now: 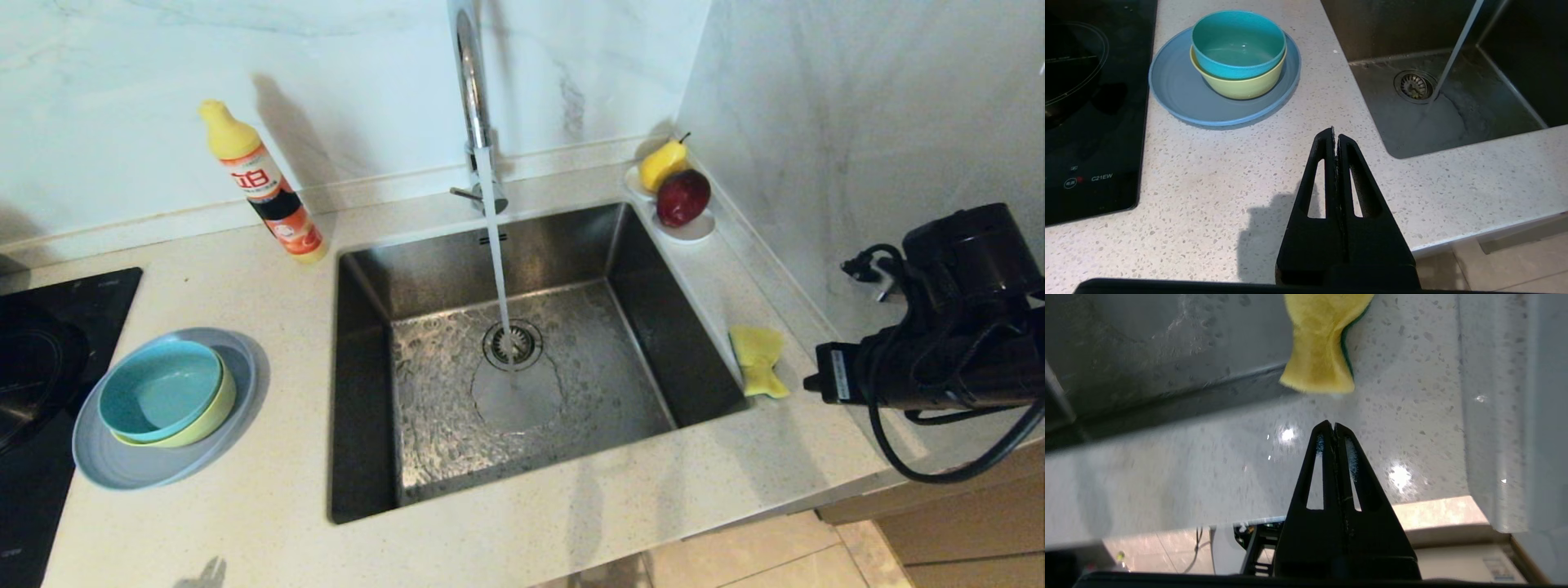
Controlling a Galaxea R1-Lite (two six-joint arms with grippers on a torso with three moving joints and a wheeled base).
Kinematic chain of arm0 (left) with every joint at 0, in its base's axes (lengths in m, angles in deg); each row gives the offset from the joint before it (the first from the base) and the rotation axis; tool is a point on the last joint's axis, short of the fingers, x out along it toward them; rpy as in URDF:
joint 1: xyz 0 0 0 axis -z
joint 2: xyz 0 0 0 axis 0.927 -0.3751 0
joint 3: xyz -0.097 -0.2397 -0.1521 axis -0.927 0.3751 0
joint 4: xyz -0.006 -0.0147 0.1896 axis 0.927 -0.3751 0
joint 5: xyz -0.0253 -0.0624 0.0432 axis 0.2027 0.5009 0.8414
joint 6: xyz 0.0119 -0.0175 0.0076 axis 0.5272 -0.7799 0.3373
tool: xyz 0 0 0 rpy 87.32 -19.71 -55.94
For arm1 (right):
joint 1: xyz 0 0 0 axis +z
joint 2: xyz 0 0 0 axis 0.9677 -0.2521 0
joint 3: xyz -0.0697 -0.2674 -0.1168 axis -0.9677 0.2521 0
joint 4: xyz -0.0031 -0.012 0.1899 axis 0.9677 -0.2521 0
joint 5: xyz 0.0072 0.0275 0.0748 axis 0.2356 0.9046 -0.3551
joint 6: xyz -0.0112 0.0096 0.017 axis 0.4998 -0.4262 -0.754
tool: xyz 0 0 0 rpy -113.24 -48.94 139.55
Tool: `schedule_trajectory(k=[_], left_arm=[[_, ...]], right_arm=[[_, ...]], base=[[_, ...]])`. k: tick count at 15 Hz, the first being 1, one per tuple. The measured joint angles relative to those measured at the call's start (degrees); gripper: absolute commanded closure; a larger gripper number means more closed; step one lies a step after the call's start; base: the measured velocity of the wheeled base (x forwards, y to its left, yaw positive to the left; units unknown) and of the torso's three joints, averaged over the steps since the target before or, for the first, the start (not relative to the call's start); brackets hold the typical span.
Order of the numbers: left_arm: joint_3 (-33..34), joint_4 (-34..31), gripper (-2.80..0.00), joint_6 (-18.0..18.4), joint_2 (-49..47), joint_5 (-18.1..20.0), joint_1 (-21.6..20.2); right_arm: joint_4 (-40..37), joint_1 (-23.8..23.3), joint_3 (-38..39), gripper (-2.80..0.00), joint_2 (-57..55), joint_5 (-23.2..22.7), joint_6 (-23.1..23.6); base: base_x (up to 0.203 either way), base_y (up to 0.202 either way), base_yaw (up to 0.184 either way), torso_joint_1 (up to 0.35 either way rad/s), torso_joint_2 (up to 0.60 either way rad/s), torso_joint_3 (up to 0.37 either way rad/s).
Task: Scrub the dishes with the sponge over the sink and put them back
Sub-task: Pick up a bowl and the sponge
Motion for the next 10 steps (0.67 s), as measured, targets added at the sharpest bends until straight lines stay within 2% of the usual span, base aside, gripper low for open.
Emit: schedule_trajectory(k=[3, 4, 6, 10], left_arm=[[0.0, 0.0, 0.0, 0.0, 0.0, 0.0, 0.0], [0.0, 0.1, 0.0, 0.0, 0.0, 0.0, 0.0], [0.0, 0.1, 0.0, 0.0, 0.0, 0.0, 0.0], [0.0, 0.0, 0.0, 0.0, 0.0, 0.0, 0.0]], right_arm=[[0.0, 2.5, -2.1, 0.0, -2.5, 5.0, -2.3], [-0.1, 3.1, -3.1, -2.8, -3.5, 6.2, -3.8], [-0.4, 4.0, -4.8, -2.8, -5.4, 8.2, -6.4], [-0.5, 4.4, -6.1, -2.8, -7.9, 8.8, -9.5]], base=[[0.0, 0.0, 0.0, 0.0, 0.0, 0.0], [0.0, 0.0, 0.0, 0.0, 0.0, 0.0], [0.0, 0.0, 0.0, 0.0, 0.0, 0.0], [0.0, 0.0, 0.0, 0.0, 0.0, 0.0]])
